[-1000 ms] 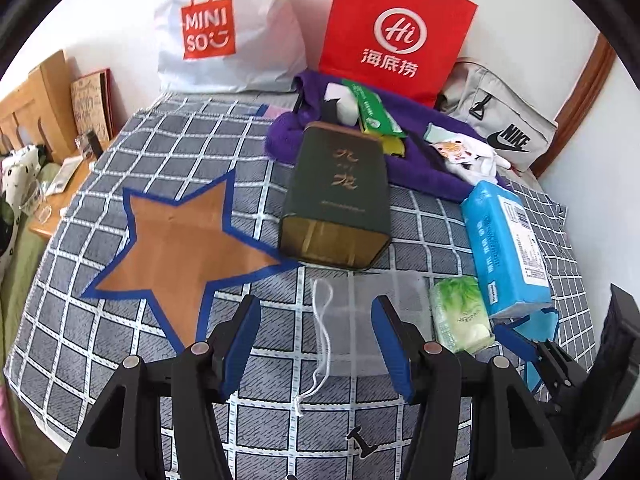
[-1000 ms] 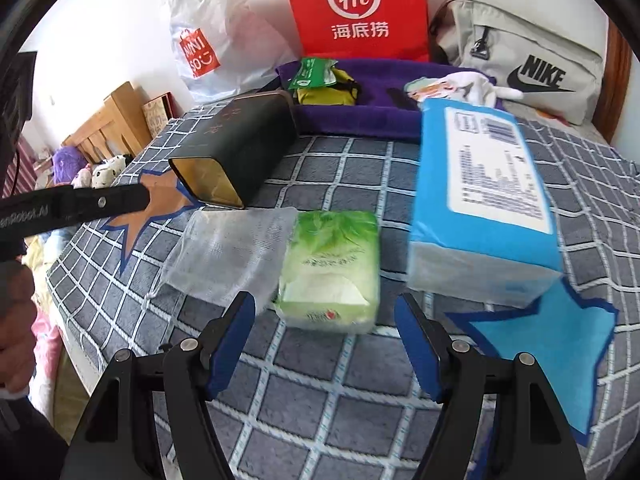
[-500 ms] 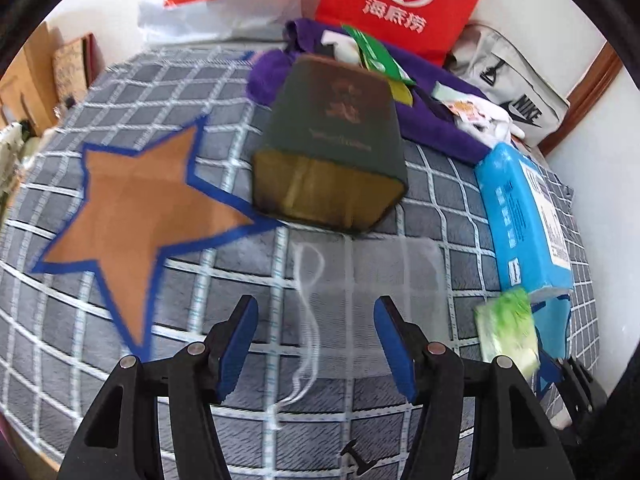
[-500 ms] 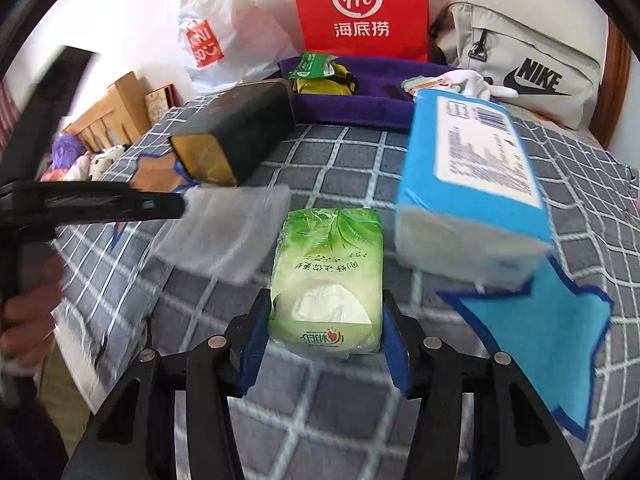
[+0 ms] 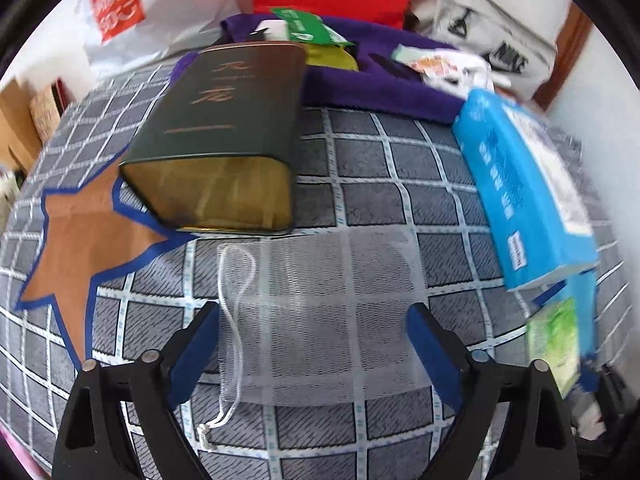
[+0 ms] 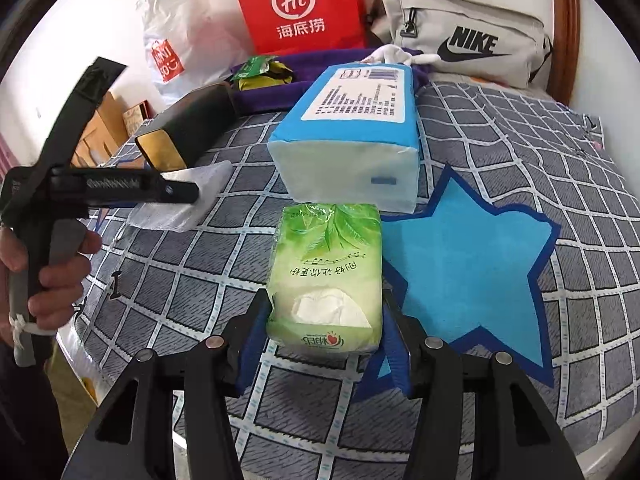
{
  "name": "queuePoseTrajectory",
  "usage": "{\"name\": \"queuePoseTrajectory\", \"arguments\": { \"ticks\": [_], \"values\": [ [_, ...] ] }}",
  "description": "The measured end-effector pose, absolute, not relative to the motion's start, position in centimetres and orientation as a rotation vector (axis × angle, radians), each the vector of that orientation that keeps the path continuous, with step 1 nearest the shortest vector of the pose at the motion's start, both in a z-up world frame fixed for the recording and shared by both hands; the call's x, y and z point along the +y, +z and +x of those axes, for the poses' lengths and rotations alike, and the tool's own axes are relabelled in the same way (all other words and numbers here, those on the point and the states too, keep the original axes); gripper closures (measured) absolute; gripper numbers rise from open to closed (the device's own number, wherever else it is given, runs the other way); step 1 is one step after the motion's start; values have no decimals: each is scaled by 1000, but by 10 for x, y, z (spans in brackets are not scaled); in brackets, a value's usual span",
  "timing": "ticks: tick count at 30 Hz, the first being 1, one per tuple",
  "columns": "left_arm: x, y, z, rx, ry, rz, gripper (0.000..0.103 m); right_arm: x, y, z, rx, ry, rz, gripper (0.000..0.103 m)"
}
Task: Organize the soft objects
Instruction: 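Grasp the white mesh bag with the left gripper while the right gripper grasps the green tissue pack, then lift the mesh bag with the left gripper while the right gripper carries the tissue pack toward the towel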
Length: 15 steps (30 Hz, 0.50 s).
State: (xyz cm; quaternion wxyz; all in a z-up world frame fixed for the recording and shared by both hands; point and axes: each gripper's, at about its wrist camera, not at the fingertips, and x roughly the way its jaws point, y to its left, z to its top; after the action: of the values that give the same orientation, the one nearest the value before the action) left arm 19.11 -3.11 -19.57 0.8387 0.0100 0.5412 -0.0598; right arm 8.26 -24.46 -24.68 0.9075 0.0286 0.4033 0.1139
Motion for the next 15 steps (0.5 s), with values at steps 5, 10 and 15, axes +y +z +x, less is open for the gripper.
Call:
{"name": "queuePoseTrajectory", "arguments": {
  "ticks": [5,10,15],
  "values": [
    [-41,-199,189,1118,-128,69,3,-240,-249,84,804,252,43,35],
    [-45,-199,187,1081,-137,95,3,-240,-249,89,787,243,73,29],
    [-53,-196,177,1042,-165,127,18,-236,-249,90,782,211,37,35]
  ]
}}
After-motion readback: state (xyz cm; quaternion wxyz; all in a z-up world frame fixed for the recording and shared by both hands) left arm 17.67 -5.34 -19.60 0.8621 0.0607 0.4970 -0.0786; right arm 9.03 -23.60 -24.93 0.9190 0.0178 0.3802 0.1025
